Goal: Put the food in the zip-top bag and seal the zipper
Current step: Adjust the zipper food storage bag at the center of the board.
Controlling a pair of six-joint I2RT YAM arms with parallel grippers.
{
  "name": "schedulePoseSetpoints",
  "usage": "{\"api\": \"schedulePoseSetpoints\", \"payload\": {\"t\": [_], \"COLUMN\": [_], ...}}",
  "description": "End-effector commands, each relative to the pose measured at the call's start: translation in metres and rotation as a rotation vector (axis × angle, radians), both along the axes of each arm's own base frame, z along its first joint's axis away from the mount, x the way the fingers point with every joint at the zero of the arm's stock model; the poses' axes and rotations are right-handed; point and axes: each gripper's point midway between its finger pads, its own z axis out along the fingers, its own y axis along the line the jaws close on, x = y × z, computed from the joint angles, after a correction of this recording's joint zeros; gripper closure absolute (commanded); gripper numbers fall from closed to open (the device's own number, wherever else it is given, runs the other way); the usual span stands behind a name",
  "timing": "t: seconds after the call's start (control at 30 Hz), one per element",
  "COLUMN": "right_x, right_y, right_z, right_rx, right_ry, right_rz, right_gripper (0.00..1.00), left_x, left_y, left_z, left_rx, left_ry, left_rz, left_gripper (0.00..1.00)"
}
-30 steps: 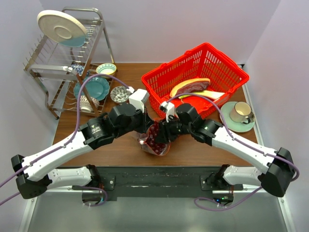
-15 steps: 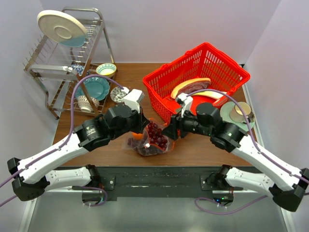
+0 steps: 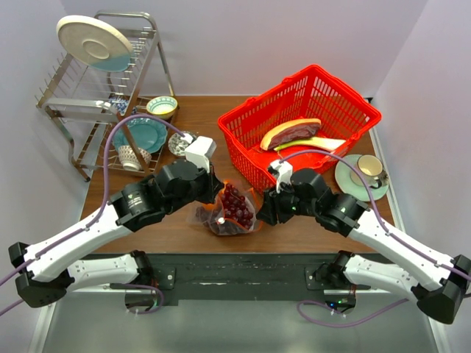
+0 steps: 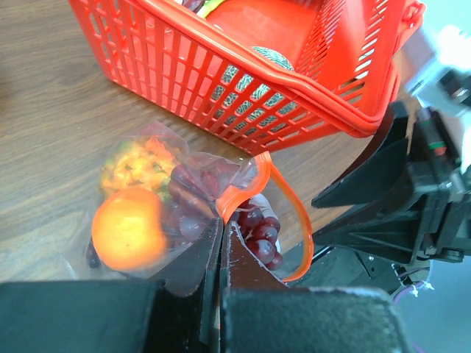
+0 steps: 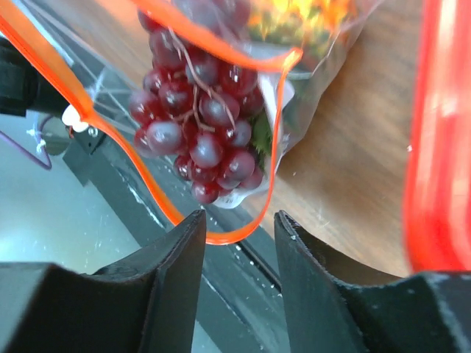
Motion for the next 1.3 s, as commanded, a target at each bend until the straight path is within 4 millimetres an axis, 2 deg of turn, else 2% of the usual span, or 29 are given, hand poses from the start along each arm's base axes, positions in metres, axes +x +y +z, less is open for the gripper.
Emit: {"api": "schedulePoseSetpoints", "payload": {"t": [0.0,0.17,0.2,0.23,0.3,0.47,0.5,0.57,0.63,0.7,0.73,0.8,0.83,0.9,0.93,0.97,1.0,1.03,1.1,1.13,1.17,1.23,1.27], "right_x": [0.011,0.017,0.018,0.018,0.016,0.013,0.013,0.012,0.011,0.015,0.018,0.024,0.028,0.037,0.038,0.04,0.045,0.048,0.052,0.057,0.057,0.059,0.059], "right_y": [0.0,-0.004,-0.003,-0.001,0.001,0.007,0.008,0.014,0.018,0.024,0.027,0.03,0.031,0.035,0.035,0.037,0.042,0.044,0.049,0.053,0.056,0.061,0.061], "right_z": [-0.014,-0.027,-0.029,-0.029,-0.032,-0.043,-0.043,-0.041,-0.033,-0.007,0.018,0.044,0.078,0.102,0.136,0.146,0.149,0.161,0.155,0.139,0.129,0.103,0.097], "right_rx": [-0.011,-0.044,-0.05,-0.044,-0.043,-0.046,-0.042,-0.023,-0.007,0.035,0.063,0.071,0.101,0.086,0.117,0.116,0.106,0.121,0.109,0.081,0.068,0.034,0.03], "right_ry": [0.012,0.007,0.013,0.015,0.027,0.047,0.049,0.051,0.05,0.015,-0.015,-0.059,-0.097,-0.133,-0.169,-0.185,-0.186,-0.202,-0.196,-0.177,-0.157,-0.118,-0.105], "right_rz": [-0.078,-0.123,-0.124,-0.119,-0.107,-0.095,-0.093,-0.081,-0.071,-0.06,-0.054,-0.05,-0.052,-0.052,-0.049,-0.042,-0.042,-0.043,-0.043,-0.045,-0.044,-0.037,-0.042], "right_gripper": [0.56,0.62,0.73,0.75,0.76,0.7,0.73,0.91,1.0,1.0,1.0,1.0,1.0,1.0,1.0,1.0,1.0,1.0,1.0,1.0,1.0,1.0,1.0], "left_x": [0.005,0.002,0.002,0.002,0.001,0.0,0.0,0.0,0.0,0.0,0.0,0.0,-0.001,-0.003,-0.004,-0.006,-0.008,-0.009,-0.011,-0.012,-0.01,-0.009,-0.008], "left_y": [0.001,0.004,0.005,0.006,0.007,0.01,0.011,0.012,0.014,0.016,0.017,0.018,0.018,0.017,0.017,0.016,0.015,0.014,0.016,0.019,0.024,0.033,0.037], "left_z": [0.05,0.052,0.052,0.052,0.052,0.058,0.06,0.063,0.061,0.056,0.053,0.04,0.039,0.025,0.025,0.018,0.018,0.019,0.031,0.034,0.054,0.065,0.08], "left_rx": [-0.129,-0.145,-0.146,-0.15,-0.149,-0.163,-0.164,-0.167,-0.158,-0.151,-0.149,-0.14,-0.15,-0.148,-0.159,-0.155,-0.163,-0.165,-0.18,-0.169,-0.186,-0.152,-0.166], "left_ry": [-0.09,-0.088,-0.087,-0.088,-0.085,-0.095,-0.098,-0.104,-0.103,-0.097,-0.093,-0.074,-0.076,-0.051,-0.05,-0.037,-0.032,-0.028,-0.042,-0.047,-0.076,-0.099,-0.122], "left_rz": [0.024,0.027,0.029,0.031,0.034,0.038,0.037,0.042,0.046,0.053,0.056,0.069,0.071,0.066,0.063,0.053,0.048,0.04,0.03,0.034,0.048,0.061,0.076], "left_gripper": [1.0,1.0,1.0,1.0,1.0,1.0,1.0,1.0,1.0,1.0,1.0,1.0,1.0,1.0,1.0,1.0,1.0,1.0,1.0,1.0,1.0,1.0,1.0]}}
